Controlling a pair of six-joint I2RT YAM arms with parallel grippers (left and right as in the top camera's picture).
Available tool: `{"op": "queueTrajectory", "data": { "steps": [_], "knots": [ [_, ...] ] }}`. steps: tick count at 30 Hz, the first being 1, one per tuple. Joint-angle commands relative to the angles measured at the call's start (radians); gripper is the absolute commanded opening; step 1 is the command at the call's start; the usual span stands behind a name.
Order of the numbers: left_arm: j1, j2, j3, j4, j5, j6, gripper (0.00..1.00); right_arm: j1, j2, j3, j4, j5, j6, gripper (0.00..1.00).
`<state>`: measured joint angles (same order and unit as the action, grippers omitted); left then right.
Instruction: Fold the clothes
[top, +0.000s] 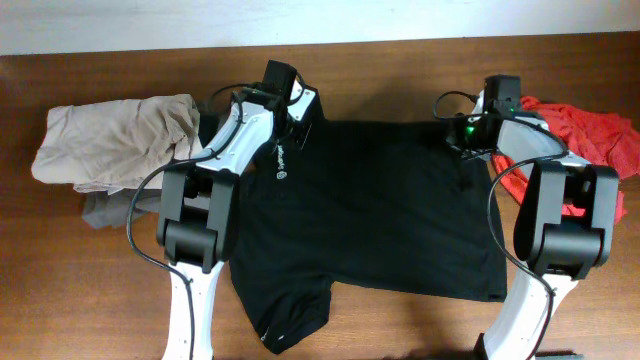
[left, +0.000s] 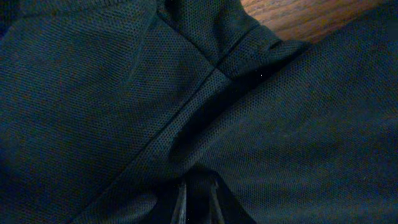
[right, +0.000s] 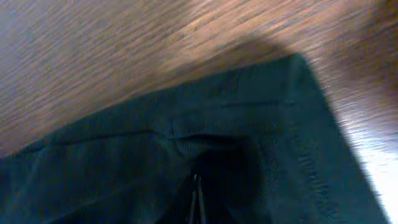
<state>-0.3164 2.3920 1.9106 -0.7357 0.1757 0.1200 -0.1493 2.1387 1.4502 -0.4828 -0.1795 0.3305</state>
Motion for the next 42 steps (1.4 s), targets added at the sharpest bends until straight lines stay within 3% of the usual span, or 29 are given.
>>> {"op": "queueTrajectory", "data": {
  "steps": [1, 5, 14, 18, 23, 27, 28, 30, 33, 35, 37, 42],
  "knots": [
    [0.017, 0.06, -0.008, -0.018, -0.026, 0.008, 0.14, -0.037, 0.045, 0.019, -0.038, 0.243, -0.013, 0.04],
    [0.043, 0.06, -0.008, -0.034, -0.026, -0.002, 0.14, -0.062, 0.044, 0.084, -0.122, 0.307, -0.013, 0.04],
    [0.077, 0.059, 0.021, -0.024, -0.026, -0.002, 0.16, -0.055, 0.04, 0.266, -0.288, 0.255, -0.111, 0.04],
    [0.084, 0.046, 0.134, -0.063, -0.026, -0.002, 0.27, -0.054, 0.033, 0.386, -0.41, 0.171, -0.115, 0.05],
    [0.083, 0.036, 0.305, -0.134, -0.026, -0.002, 0.58, -0.049, 0.025, 0.498, -0.547, -0.027, -0.144, 0.08],
    [0.083, 0.036, 0.336, -0.121, -0.026, -0.002, 0.67, -0.022, 0.027, 0.486, -0.588, -0.056, -0.149, 0.08],
    [0.083, 0.038, 0.333, -0.114, -0.026, -0.002, 0.66, -0.009, 0.027, 0.473, -0.588, -0.056, -0.151, 0.09],
    [0.083, 0.049, 0.328, -0.103, -0.026, -0.001, 0.54, 0.022, 0.028, 0.449, -0.586, -0.056, -0.164, 0.08],
    [0.082, 0.075, 0.328, -0.105, -0.025, -0.001, 0.24, 0.076, 0.028, 0.398, -0.544, -0.045, -0.177, 0.08],
    [0.081, 0.098, 0.328, -0.105, -0.025, -0.002, 0.13, 0.105, 0.028, 0.36, -0.492, -0.045, -0.177, 0.08],
    [0.081, 0.117, 0.328, -0.108, -0.022, -0.002, 0.08, 0.125, 0.028, 0.319, -0.425, -0.045, -0.174, 0.08],
    [0.081, 0.176, 0.328, -0.113, -0.023, 0.007, 0.06, 0.135, 0.03, 0.23, -0.319, -0.023, -0.127, 0.06]
  ]
}}
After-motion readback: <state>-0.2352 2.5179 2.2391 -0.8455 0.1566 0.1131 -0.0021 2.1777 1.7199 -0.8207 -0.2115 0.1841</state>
